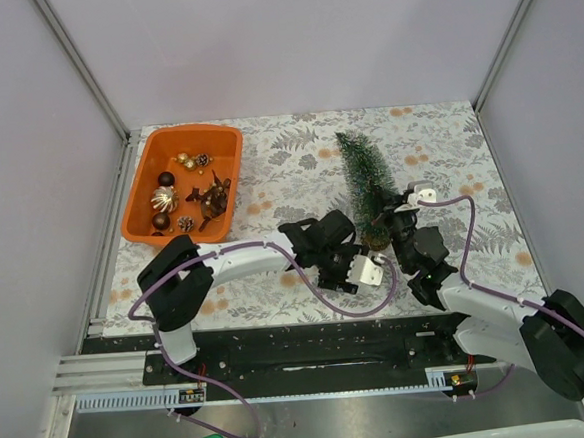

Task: Decorate the small christmas tree

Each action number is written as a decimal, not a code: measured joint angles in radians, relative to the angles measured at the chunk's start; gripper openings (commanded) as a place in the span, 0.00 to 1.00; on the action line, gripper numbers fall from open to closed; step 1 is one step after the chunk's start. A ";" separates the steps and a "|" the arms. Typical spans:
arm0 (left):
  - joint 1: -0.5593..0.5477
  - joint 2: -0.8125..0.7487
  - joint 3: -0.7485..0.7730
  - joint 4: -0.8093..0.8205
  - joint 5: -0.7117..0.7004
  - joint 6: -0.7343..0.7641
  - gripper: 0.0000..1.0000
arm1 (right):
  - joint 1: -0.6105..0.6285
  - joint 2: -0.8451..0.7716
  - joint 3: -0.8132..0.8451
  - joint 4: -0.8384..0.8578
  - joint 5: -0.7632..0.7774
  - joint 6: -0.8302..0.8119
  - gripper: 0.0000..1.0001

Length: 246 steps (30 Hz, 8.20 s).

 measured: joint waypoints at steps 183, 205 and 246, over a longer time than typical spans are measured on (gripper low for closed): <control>0.288 0.005 0.539 0.426 0.510 -0.574 0.10 | -0.198 0.332 0.119 0.248 -0.471 0.239 0.67; 0.308 0.013 0.546 0.422 0.542 -0.594 0.08 | -0.352 0.293 0.255 0.306 -0.881 0.451 0.68; 0.329 0.013 0.587 0.427 0.573 -0.647 0.06 | -0.360 0.291 0.283 0.315 -1.075 0.481 0.71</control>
